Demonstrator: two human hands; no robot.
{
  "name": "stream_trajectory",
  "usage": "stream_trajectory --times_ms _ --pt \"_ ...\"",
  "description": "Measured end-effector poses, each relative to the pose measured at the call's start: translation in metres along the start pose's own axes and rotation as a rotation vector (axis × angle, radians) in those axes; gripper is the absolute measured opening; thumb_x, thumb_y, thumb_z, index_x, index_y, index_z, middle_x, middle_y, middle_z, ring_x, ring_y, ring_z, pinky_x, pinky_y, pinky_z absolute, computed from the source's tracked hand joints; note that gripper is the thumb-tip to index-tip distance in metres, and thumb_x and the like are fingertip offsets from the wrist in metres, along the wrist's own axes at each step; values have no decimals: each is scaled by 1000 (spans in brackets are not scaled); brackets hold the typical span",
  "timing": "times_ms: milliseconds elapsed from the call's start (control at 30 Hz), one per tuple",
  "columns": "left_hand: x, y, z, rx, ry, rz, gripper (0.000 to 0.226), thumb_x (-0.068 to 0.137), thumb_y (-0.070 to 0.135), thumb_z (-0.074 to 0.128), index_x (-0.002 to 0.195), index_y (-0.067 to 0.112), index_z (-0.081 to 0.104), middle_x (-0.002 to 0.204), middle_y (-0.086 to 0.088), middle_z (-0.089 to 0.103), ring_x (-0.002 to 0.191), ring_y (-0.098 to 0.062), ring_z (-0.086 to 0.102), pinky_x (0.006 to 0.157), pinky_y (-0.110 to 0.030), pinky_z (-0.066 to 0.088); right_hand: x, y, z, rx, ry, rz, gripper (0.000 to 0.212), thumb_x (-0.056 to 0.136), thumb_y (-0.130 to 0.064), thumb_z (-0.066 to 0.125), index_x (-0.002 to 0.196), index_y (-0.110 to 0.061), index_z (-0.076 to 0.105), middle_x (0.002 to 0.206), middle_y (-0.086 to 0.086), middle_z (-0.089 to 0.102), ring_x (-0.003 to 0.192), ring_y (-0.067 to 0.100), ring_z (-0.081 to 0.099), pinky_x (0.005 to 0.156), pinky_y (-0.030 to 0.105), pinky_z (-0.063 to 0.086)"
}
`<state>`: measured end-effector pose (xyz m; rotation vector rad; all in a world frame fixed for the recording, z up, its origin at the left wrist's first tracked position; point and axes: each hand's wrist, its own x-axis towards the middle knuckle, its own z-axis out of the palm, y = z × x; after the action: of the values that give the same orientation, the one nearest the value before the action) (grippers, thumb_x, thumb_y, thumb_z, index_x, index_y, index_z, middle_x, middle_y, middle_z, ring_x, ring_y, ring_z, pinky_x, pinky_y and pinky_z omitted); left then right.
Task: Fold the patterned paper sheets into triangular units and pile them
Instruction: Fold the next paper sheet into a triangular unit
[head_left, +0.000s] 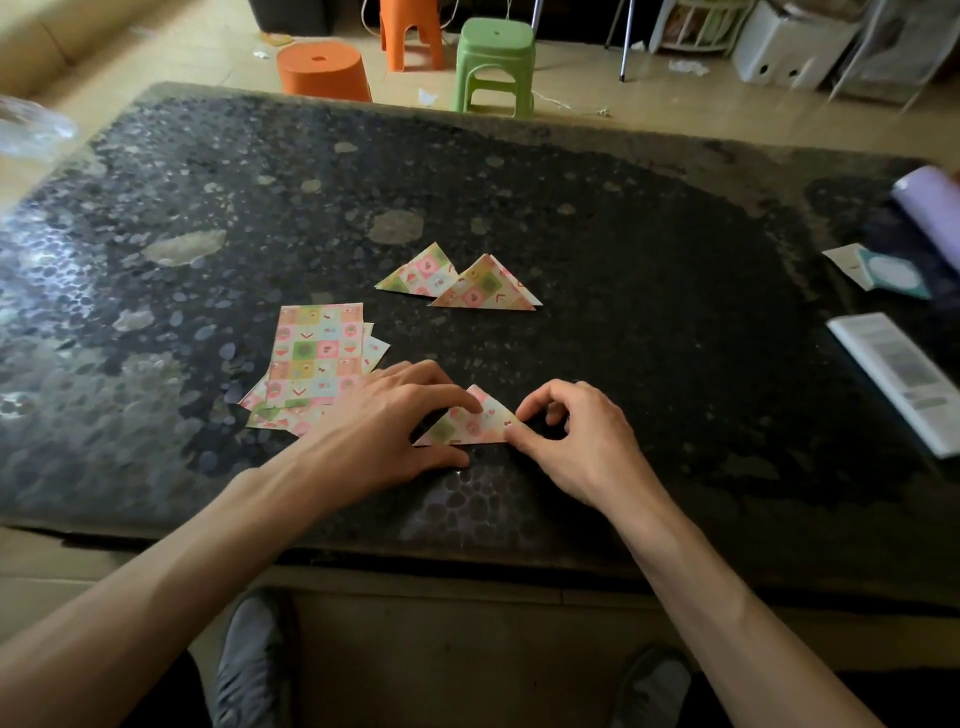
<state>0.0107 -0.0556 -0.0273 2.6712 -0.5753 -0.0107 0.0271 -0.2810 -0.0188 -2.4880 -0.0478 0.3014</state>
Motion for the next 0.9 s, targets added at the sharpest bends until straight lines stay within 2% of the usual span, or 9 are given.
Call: stream_trajectory --times_ms 167,367,500,633,733,833,900 --pt "-1 -3 4 46 29 55 44 84 54 75 123 36 70 117 11 63 103 -13 61 81 -28 47 -4 -3 -4 28 -11 -10 14 88 -41 80 93 -35 69 95 -16 63 89 3 59 75 23 51" --pt "-6 1 2 194 75 218 31 98 49 58 112 27 75 109 4 69 90 -19 70 76 -34 56 -7 -4 -4 -26 -17 -59 29 84 -55 78 105 -38 68 98 -17 61 88 4 60 79 28 57" --pt "-8 1 2 202 105 242 30 97 47 62 112 25 76 110 3 71 90 -19 71 75 -33 57 -7 -6 -3 -45 -51 -69 34 83 -57 78 110 -39 68 103 -16 57 92 4 57 79 25 52" --pt "-7 -1 3 143 118 205 28 96 47 66 114 28 75 109 7 69 93 -14 69 75 -23 50 -11 -10 0 37 -40 -88 25 87 -51 77 105 -36 68 100 -16 58 88 2 56 68 15 42" --pt "-7 -1 4 119 124 175 30 93 48 69 114 27 75 110 9 68 94 -12 67 76 -17 40 -11 -11 2 104 -31 -80 13 91 -44 75 99 -34 69 94 -16 65 83 -1 61 65 12 44" --pt "-7 1 4 54 122 156 39 89 54 71 118 28 73 115 9 65 95 -10 66 77 -18 44 -6 -10 -1 185 -32 -30 6 93 -35 76 96 -34 71 91 -17 68 85 -1 64 66 12 46" --pt "-6 0 3 47 127 156 45 88 58 71 123 30 70 120 9 63 101 -10 64 80 -24 50 -2 -11 -4 306 -56 24 5 93 -34 76 96 -33 73 93 -16 70 89 0 65 69 14 48"
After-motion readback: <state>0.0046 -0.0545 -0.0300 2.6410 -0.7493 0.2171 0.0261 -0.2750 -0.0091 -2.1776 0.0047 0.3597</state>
